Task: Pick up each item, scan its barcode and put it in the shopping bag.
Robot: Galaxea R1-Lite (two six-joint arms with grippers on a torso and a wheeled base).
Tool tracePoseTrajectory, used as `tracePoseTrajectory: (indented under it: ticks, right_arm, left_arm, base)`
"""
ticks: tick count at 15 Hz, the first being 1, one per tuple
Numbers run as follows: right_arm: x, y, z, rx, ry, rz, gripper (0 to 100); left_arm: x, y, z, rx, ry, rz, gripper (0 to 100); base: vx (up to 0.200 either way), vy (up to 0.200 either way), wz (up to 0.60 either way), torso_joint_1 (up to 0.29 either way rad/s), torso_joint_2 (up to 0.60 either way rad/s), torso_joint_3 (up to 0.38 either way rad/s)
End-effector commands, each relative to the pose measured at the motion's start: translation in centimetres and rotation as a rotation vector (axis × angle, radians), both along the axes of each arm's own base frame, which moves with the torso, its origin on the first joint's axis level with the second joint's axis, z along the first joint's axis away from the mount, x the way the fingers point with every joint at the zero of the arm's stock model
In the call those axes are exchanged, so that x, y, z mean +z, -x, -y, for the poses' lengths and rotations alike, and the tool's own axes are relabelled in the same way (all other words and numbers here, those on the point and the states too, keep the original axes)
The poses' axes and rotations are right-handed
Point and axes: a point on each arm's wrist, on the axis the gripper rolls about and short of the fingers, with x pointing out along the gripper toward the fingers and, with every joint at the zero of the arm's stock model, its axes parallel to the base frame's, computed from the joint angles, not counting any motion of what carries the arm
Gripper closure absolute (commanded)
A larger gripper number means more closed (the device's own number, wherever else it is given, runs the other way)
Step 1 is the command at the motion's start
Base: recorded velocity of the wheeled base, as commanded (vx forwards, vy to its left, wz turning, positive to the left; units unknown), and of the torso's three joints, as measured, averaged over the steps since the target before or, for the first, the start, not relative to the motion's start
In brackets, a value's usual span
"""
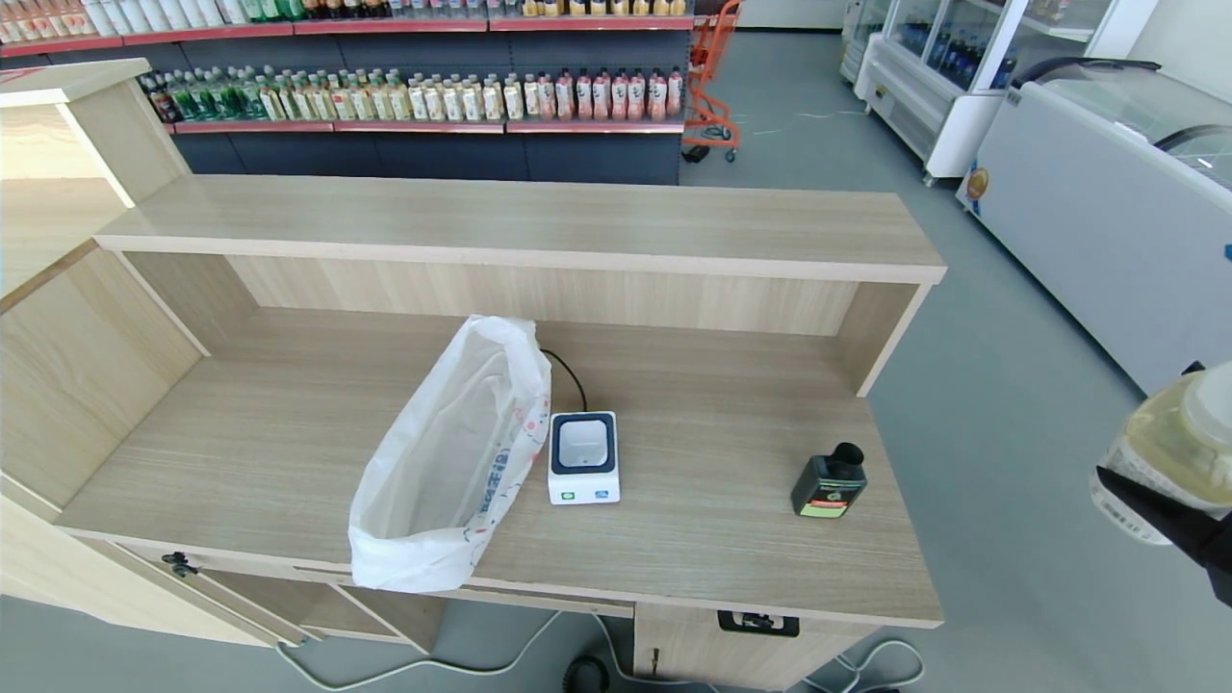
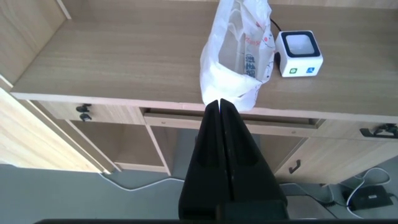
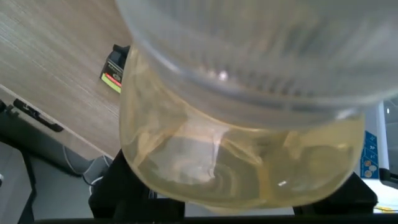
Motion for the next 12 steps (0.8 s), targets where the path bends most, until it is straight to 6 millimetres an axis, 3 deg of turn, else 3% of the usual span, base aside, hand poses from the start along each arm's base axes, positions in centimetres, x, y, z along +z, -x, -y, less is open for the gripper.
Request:
tracePoseTrajectory:
  ticks: [1,6,10,11,12]
  right_arm:
    - [0.3,-0.1,0.0,0.002,-0.002,0.008,100]
    - [0.3,-1.3,-0.2,0.000,0.004,-0.021,100]
    - [0.7,-6.4,-1.1,0.011,-0.058,0.006,100]
    - [0.1,-8.9,-1.7,0.056,-0.088,0.011,100]
    - [-0.3,-9.8,-1.9,0.081,-0.093,0.011,100]
  left_arm:
    - [0.0,0.0,0.0,0.000,0.001,-0.001,100]
    - [0.0,0.0,0.0,0.000,0.001,-0.001,100]
    - [0.0,0.0,0.0,0.000,-0.001,0.000,100]
    - [0.0,0.0,0.0,0.000,-0.001,0.000,100]
    - [0.0,0.0,0.0,0.000,-0.001,0.001,100]
  base:
    - [0.000,0.200,0.00,0.002,0.00,0.007]
    - [0.000,0.200,0.00,0.004,0.00,0.001]
    - [0.000,0.200,0.00,0.004,0.00,0.006]
    - [0.000,0.200,0.00,0.007,0.00,0.007]
    - [0.000,0.200,0.00,0.002,0.00,0.002]
